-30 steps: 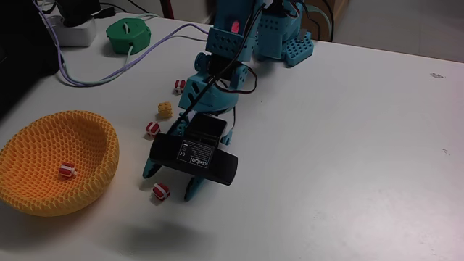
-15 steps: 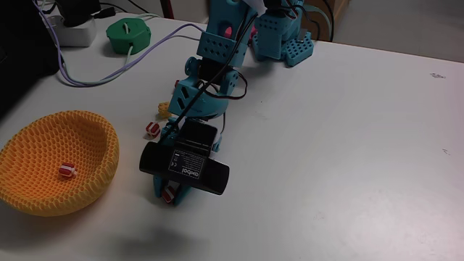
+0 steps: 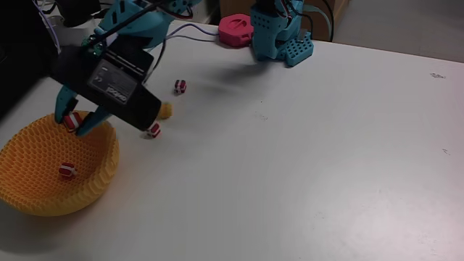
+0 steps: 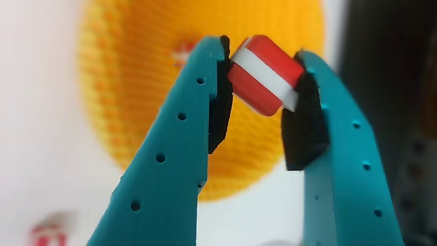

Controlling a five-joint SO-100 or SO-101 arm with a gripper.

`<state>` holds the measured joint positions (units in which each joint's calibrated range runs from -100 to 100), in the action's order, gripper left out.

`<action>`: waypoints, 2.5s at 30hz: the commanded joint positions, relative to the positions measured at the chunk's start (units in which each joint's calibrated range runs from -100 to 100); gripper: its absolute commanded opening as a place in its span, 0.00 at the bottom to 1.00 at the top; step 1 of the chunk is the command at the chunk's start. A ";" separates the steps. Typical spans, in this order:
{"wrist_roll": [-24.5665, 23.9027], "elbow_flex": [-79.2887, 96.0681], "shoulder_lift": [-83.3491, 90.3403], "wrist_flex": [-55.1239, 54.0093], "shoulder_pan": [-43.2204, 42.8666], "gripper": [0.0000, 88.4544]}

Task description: Place cube pieces into the yellow basket

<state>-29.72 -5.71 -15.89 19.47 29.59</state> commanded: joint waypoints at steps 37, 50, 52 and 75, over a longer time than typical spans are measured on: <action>-8.89 46.40 27.35 12.24 0.97 0.42; -8.55 49.96 21.00 -0.18 3.68 0.26; -7.72 49.29 20.24 -1.22 3.96 0.25; -9.18 52.56 17.12 -15.12 2.09 0.00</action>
<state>-39.39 48.57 -2.80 3.83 32.40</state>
